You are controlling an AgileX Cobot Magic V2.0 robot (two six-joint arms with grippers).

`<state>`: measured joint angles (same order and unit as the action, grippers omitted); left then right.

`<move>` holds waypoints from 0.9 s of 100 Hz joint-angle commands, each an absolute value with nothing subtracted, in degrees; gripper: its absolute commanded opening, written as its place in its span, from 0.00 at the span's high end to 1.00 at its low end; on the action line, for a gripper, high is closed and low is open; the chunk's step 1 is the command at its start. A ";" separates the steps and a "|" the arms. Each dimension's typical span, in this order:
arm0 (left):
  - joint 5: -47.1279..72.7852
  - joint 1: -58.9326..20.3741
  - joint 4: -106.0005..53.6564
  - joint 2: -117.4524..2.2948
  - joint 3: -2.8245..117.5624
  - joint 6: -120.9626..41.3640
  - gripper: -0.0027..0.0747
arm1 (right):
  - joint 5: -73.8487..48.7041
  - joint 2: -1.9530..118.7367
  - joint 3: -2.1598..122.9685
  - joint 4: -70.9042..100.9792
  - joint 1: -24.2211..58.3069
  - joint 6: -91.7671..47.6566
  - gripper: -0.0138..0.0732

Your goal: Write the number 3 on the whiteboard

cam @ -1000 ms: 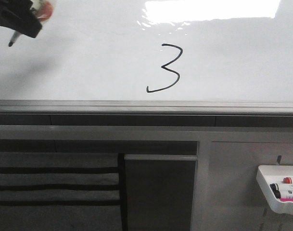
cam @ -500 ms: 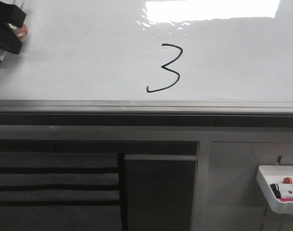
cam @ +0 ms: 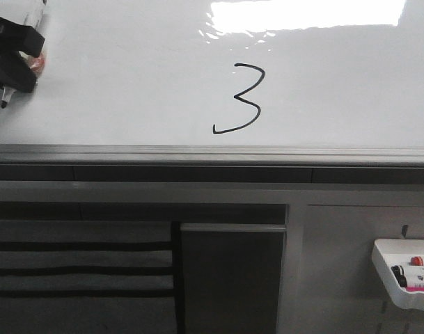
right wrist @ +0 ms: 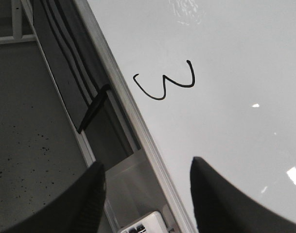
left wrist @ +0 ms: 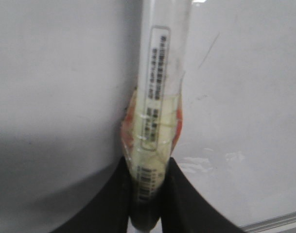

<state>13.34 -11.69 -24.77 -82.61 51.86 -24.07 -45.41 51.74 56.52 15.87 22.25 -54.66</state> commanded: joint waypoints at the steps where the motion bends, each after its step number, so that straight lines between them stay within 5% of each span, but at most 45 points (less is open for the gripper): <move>1: 9.85 -11.51 -25.72 -81.30 53.74 -23.61 0.88 | -42.83 51.18 58.01 16.73 21.75 -54.48 0.44; 20: 9.85 -11.51 -25.31 -81.18 53.74 -23.61 0.57 | -44.14 51.18 58.01 16.98 21.65 -51.94 0.44; 50: 22.38 -11.51 -15.56 -71.47 53.74 -23.61 0.57 | -48.49 48.55 58.01 8.96 21.63 -27.34 0.44; 73: 39.39 -11.51 -14.26 -54.53 55.31 -23.51 0.57 | -57.76 44.29 58.01 -5.56 21.63 5.09 0.44; 90: 41.08 -11.51 -14.15 -41.20 51.83 -19.94 0.57 | -57.21 37.81 56.29 -9.45 21.63 12.34 0.45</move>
<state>43.47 -11.69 -13.66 -46.94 52.53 -21.73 -61.24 41.11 55.87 -7.00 22.01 9.25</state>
